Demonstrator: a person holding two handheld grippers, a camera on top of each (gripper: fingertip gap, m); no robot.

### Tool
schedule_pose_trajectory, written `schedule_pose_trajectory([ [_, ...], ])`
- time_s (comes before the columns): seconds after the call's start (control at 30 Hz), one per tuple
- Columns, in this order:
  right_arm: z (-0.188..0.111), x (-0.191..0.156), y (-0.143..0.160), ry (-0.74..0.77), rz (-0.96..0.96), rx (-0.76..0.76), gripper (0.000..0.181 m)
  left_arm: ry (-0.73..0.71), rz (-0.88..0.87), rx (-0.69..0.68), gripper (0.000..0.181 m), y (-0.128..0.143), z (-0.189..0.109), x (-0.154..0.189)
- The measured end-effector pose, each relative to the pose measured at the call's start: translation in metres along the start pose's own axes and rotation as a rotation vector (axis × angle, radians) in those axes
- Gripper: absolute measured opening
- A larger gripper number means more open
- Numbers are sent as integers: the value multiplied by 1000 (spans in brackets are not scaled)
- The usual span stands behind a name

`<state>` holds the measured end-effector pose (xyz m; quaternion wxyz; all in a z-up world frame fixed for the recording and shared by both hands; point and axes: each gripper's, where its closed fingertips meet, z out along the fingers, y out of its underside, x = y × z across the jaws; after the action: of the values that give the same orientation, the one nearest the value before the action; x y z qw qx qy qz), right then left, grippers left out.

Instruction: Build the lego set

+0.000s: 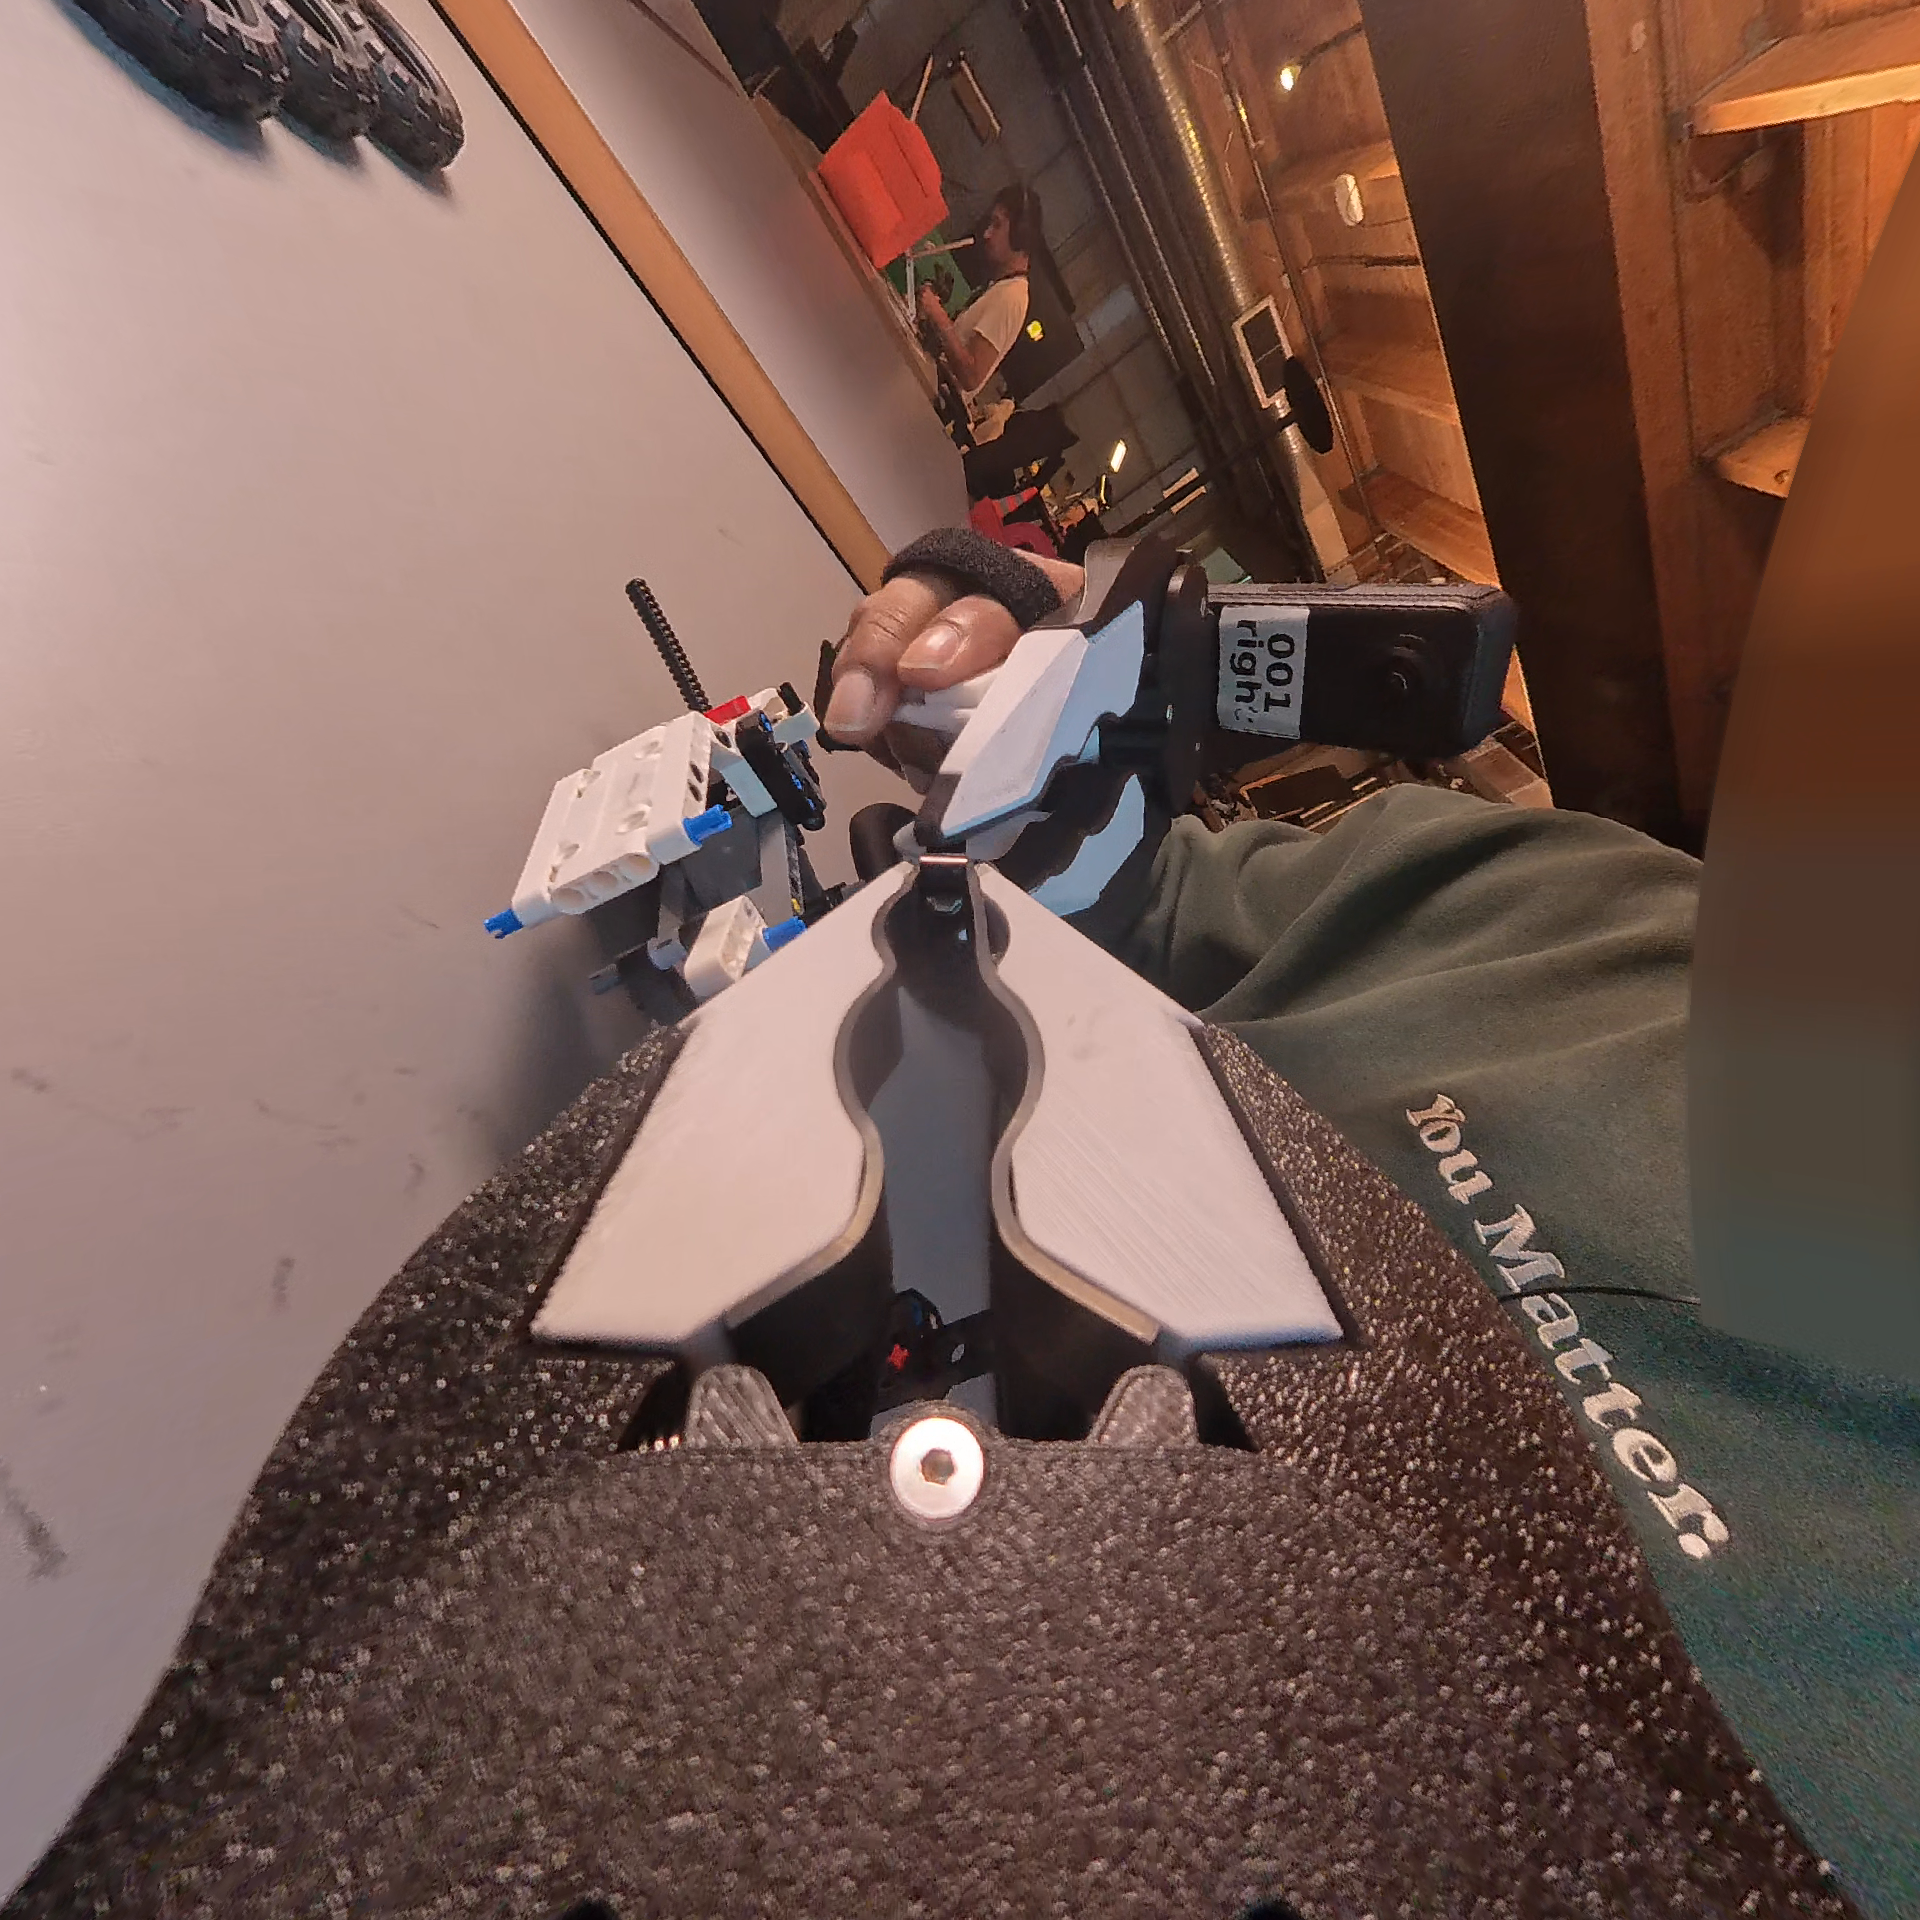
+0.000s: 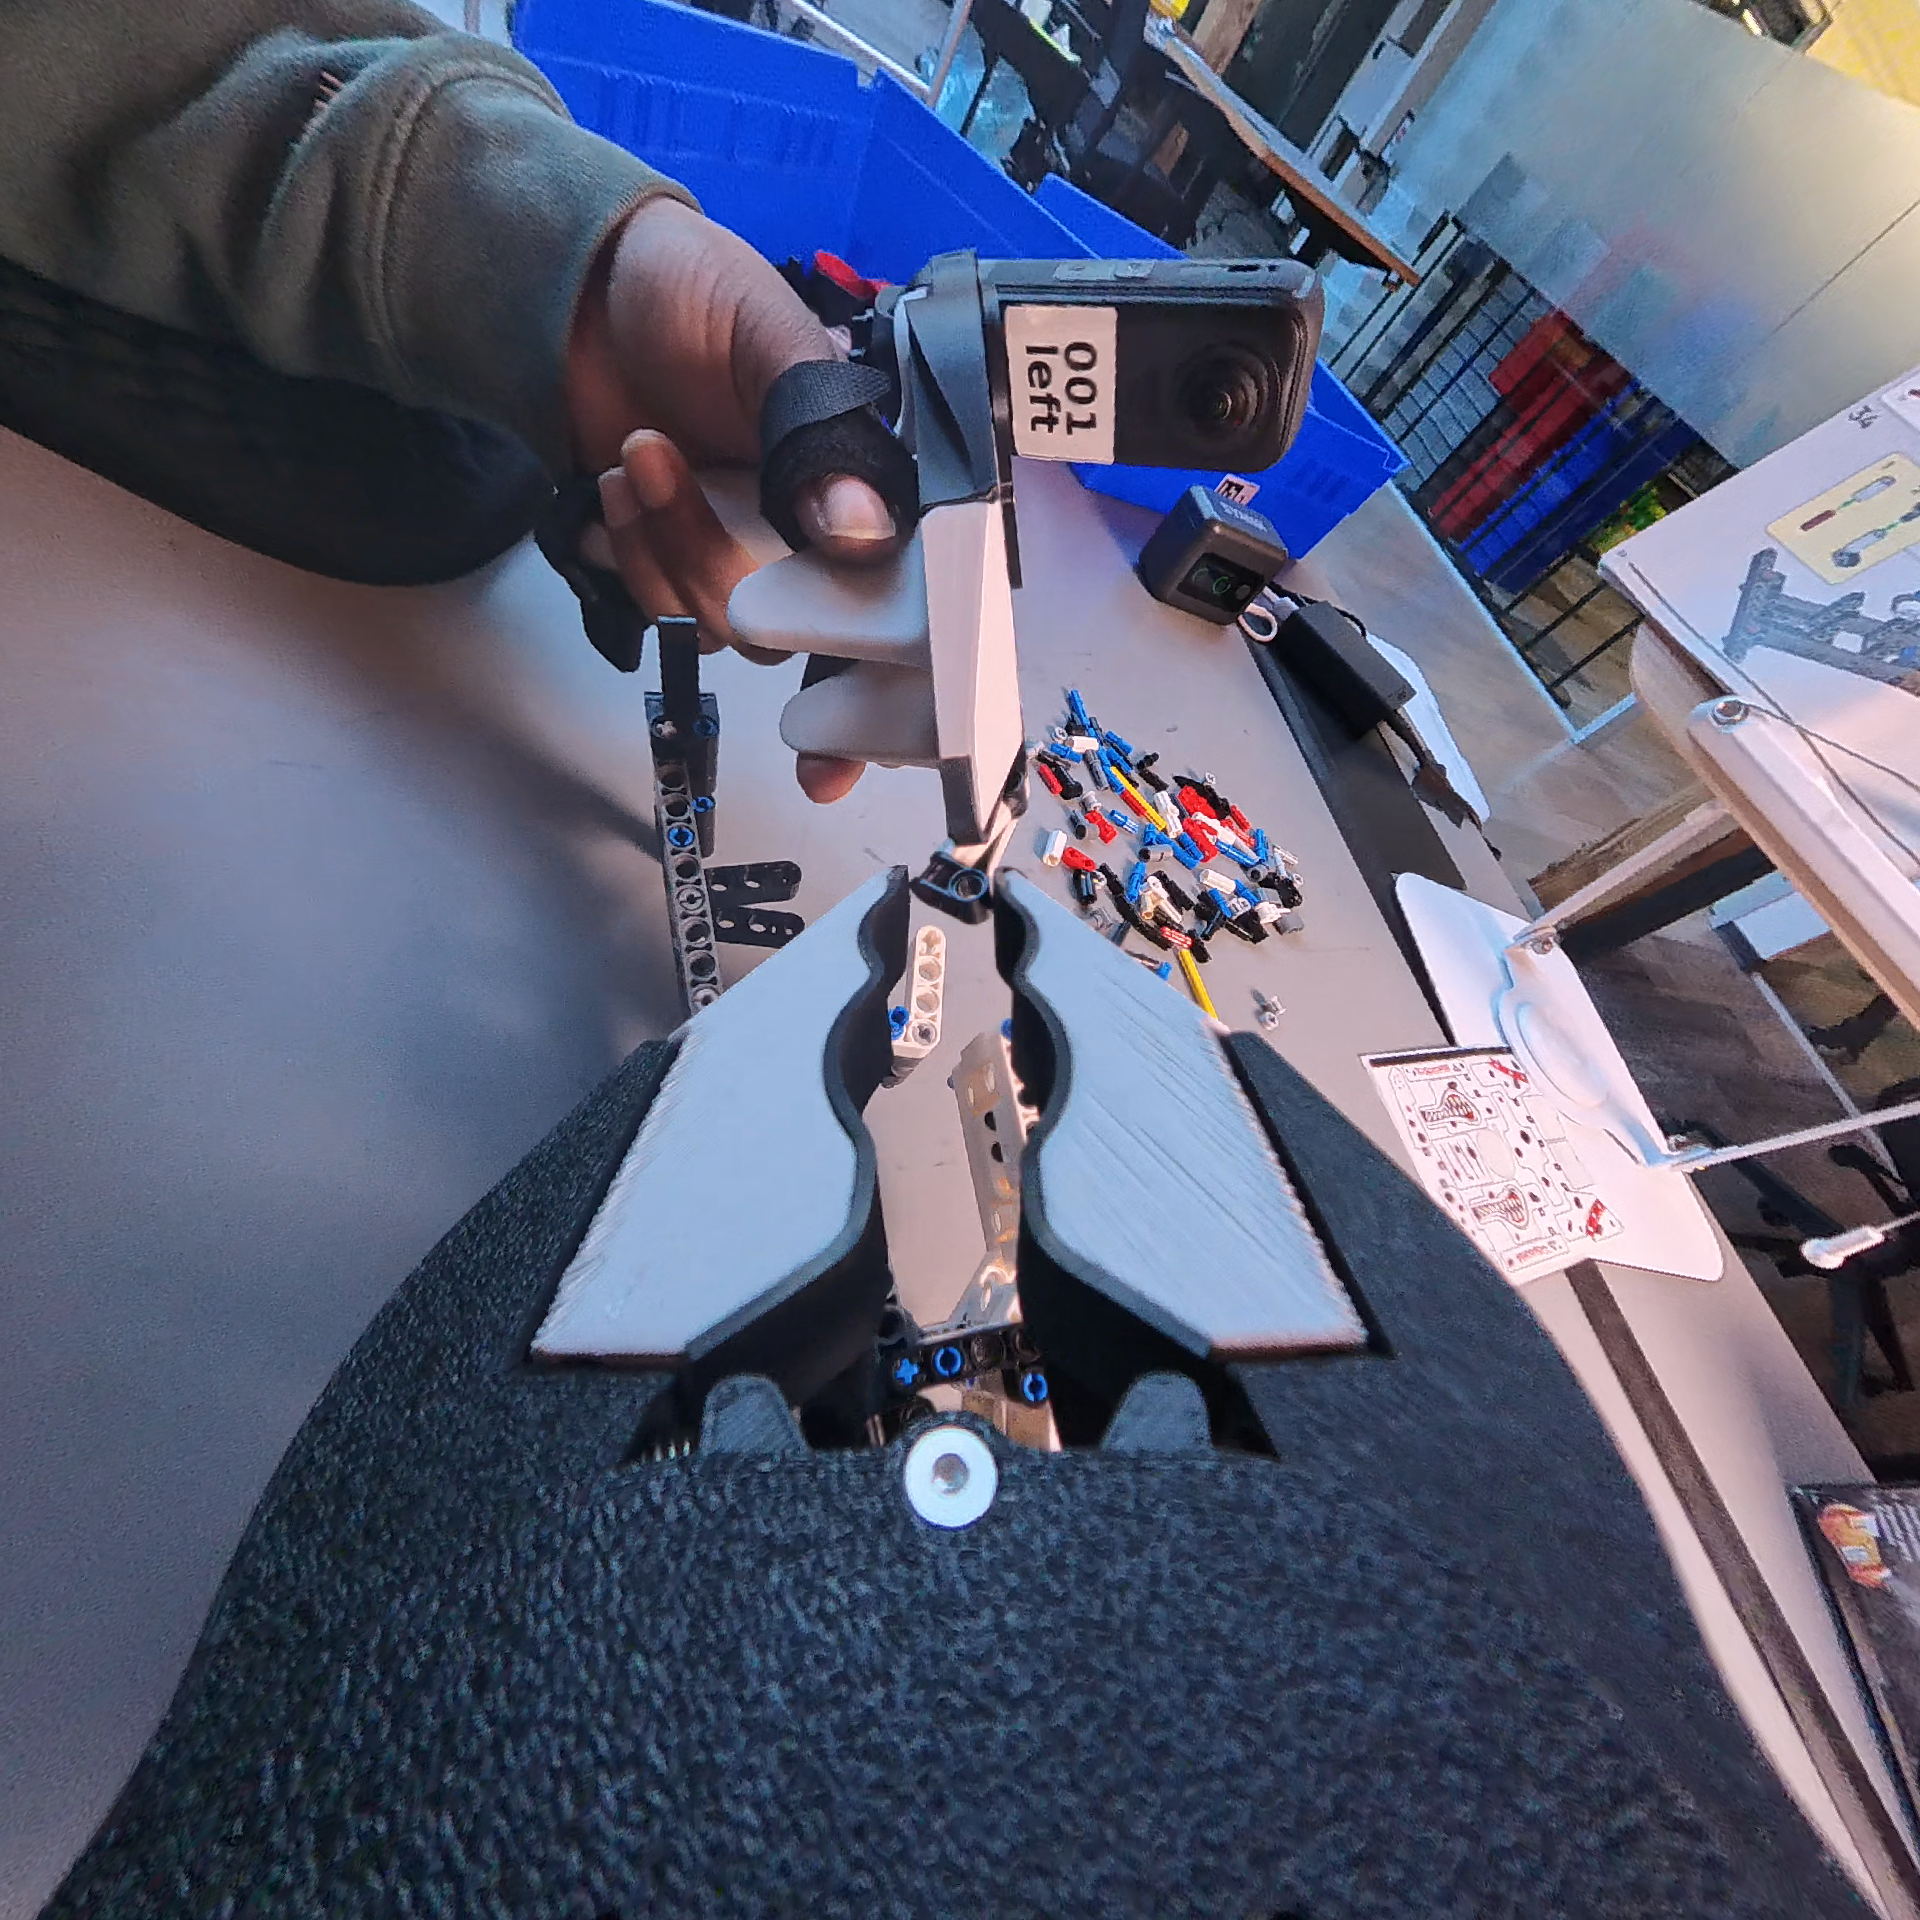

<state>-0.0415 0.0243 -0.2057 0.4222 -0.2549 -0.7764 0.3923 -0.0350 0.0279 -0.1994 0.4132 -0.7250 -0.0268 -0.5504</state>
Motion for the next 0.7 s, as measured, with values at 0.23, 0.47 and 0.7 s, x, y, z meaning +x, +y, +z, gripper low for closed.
schedule_pose_trajectory([
  [0.23, 2, 6, 1, 87, 74, -4, 15, 20, -31, 57, 9, -8, 0, -1],
  [0.47, 2, 17, -11, 297, 286, 55, 14, 15, 27, 112, 8, -17, 0, 7],
  [0.7, -3, 5, -14, 204, 185, 53, 21, 11, 63, 41, 8, -13, 0, 10],
])
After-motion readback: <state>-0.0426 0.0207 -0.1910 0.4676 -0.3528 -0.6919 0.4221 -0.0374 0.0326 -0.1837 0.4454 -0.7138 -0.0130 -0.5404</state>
